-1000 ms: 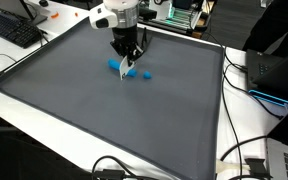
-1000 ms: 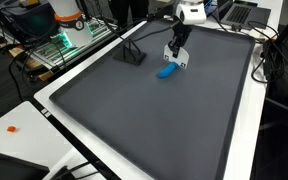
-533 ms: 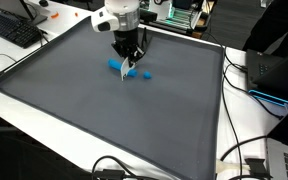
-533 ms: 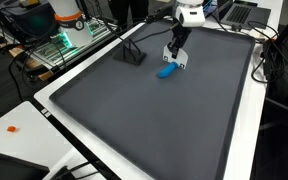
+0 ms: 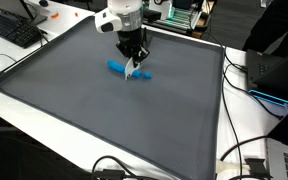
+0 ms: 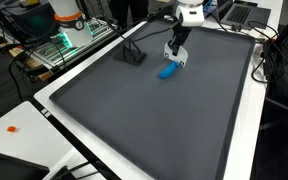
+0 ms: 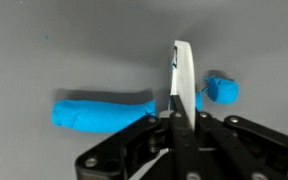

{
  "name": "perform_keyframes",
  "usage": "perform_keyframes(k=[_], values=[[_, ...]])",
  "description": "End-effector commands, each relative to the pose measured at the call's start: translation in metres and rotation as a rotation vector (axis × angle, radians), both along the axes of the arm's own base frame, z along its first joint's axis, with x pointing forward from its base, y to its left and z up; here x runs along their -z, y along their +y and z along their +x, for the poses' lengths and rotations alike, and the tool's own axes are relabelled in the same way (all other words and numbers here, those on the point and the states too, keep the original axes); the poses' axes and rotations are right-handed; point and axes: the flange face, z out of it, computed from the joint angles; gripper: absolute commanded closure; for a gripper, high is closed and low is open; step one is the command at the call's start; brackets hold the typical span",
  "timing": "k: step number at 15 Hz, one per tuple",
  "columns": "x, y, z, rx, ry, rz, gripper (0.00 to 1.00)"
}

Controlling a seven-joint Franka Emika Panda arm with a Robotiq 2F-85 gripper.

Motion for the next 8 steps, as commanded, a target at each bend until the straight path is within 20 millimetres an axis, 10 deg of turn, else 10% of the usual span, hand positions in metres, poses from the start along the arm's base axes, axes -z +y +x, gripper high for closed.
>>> perform_keyframes(k=[1, 8], values=[[-0.005, 0.006, -0.008, -0.012, 0.013, -0.017, 0.99], [-0.033, -0.002, 0.0, -0.037, -0.065, -0.083, 0.99]])
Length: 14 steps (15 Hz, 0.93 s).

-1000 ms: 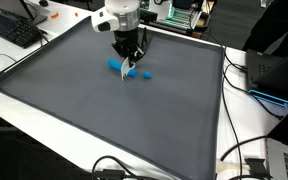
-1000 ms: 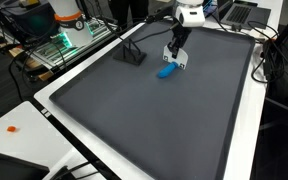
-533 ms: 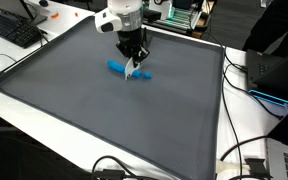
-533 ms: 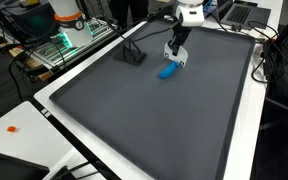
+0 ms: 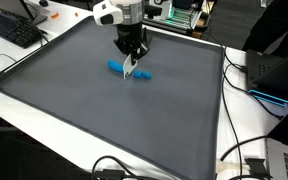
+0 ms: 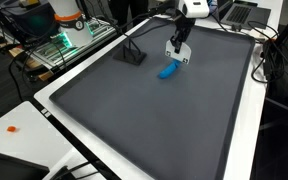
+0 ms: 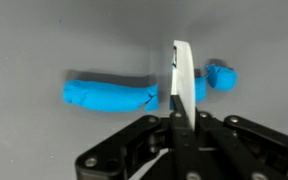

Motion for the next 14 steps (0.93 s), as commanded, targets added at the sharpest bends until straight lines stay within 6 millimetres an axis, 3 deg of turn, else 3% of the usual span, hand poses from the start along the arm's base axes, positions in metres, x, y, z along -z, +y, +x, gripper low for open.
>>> perform_keyframes(k=[1, 7, 14], values=[[-0.014, -0.008, -0.001, 0.0, -0.03, -0.05, 0.99], [-0.01, -0.024, 0.005, 0.008, -0.027, -0.074, 0.99], [0.01, -0.036, 0.008, 0.016, -0.003, -0.079, 0.99]])
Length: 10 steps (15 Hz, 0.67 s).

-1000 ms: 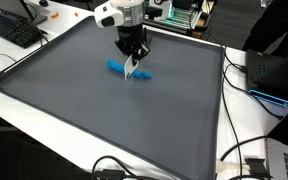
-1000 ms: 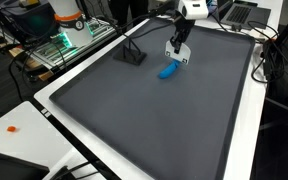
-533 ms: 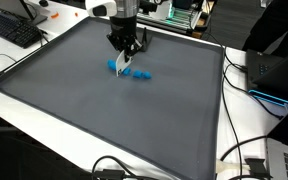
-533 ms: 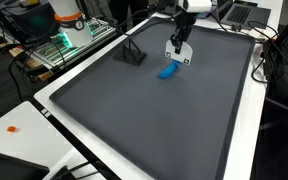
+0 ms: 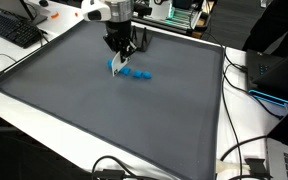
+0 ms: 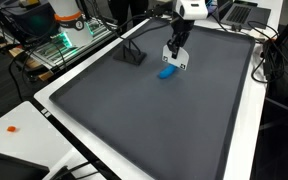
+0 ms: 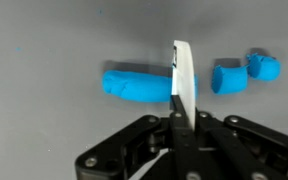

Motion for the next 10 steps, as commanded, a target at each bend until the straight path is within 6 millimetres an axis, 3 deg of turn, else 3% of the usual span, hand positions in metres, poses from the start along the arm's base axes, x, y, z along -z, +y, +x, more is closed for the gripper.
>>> perform_keyframes(k=[1, 10], values=[[0.015, -0.004, 0.002, -0.004, 0.017, -0.018, 0.99], [0.045, -0.006, -0.007, -0.008, 0.067, -0.014, 0.99]])
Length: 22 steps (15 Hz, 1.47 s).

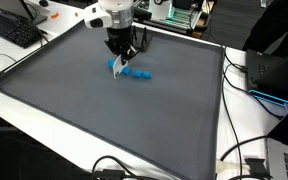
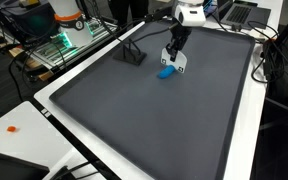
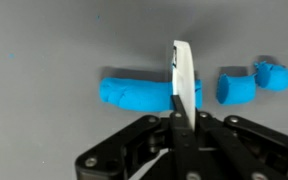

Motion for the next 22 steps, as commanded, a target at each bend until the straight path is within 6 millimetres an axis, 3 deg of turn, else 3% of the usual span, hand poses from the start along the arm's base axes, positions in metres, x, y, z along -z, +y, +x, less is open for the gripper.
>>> perform_keyframes(k=[1, 6, 22], values=[[0.03, -0.005, -0.007, -0.006, 0.046, -0.01, 0.99], [0.033, 0.001, -0.01, 0.0, 0.081, 0.028, 0.99], [-0.006, 0.005, -0.009, 0.027, 0.101, 0.047, 0.99]])
